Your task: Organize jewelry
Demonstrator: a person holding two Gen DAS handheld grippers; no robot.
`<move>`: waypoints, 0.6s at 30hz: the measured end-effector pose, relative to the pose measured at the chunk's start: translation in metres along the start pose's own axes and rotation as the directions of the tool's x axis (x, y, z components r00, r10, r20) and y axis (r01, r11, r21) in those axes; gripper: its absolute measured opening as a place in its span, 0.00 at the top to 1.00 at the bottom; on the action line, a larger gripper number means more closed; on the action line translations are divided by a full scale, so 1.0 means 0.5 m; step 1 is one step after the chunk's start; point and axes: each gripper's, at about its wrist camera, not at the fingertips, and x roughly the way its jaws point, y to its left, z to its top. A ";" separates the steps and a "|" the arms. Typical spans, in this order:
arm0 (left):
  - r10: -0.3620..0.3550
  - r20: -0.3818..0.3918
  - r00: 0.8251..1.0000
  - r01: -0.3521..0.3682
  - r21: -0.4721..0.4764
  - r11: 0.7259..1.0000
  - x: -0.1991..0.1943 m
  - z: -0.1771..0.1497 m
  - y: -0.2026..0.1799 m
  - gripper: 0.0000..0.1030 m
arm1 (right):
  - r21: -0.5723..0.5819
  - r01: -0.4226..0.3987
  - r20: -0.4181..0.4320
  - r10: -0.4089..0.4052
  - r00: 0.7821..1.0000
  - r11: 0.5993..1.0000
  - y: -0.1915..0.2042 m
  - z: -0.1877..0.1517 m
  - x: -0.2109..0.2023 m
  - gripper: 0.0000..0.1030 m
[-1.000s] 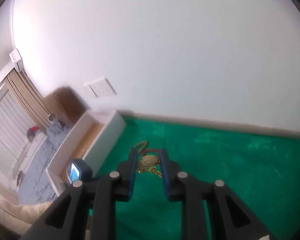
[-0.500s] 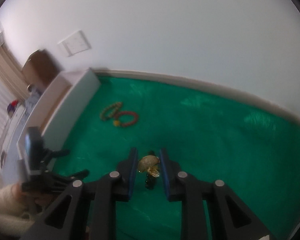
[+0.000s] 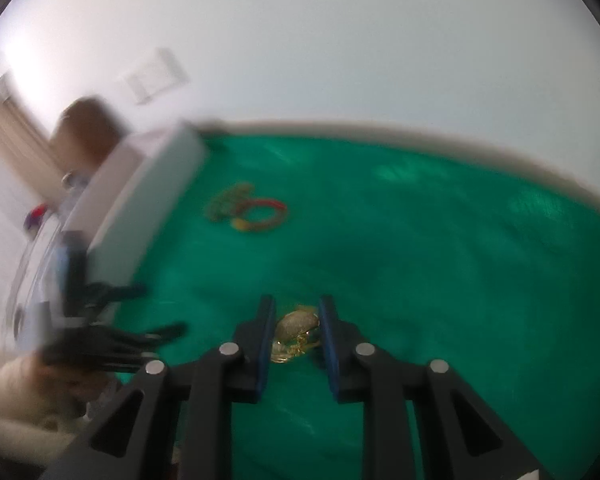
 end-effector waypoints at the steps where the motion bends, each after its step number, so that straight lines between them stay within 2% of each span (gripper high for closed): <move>1: 0.002 0.000 1.000 -0.002 -0.001 1.000 0.001 -0.001 0.000 0.03 | 0.013 -0.006 0.013 0.006 1.000 1.000 -0.006 -0.002 -0.008 0.78; 6: 0.000 -0.032 0.999 -0.001 -0.015 1.000 0.020 -0.013 0.003 0.03 | -0.016 -0.011 0.047 0.011 0.999 1.000 0.003 0.008 -0.037 0.78; 7: -0.002 -0.036 0.999 0.002 -0.016 1.000 0.023 -0.014 0.001 0.03 | -0.034 0.010 0.043 -0.008 0.999 0.999 0.006 0.009 -0.041 0.78; 9: -0.009 -0.038 0.999 0.008 -0.011 1.000 0.025 -0.012 -0.005 0.03 | -0.057 0.075 -0.003 -0.076 0.997 0.996 -0.002 0.000 -0.023 0.78; 11: -0.009 -0.031 0.999 0.009 0.001 1.000 0.023 -0.007 -0.010 0.03 | -0.015 0.093 -0.059 -0.094 0.994 0.996 -0.021 -0.014 -0.008 0.78; 12: -0.009 -0.025 1.000 0.009 0.006 1.000 0.020 -0.006 -0.014 0.03 | -0.005 0.090 -0.059 -0.090 0.994 0.996 -0.026 -0.017 -0.010 0.78; 18: -0.026 -0.027 0.999 0.027 0.013 1.000 0.021 -0.002 -0.026 0.03 | -0.013 0.049 0.045 -0.048 0.998 0.999 -0.002 0.003 -0.100 0.78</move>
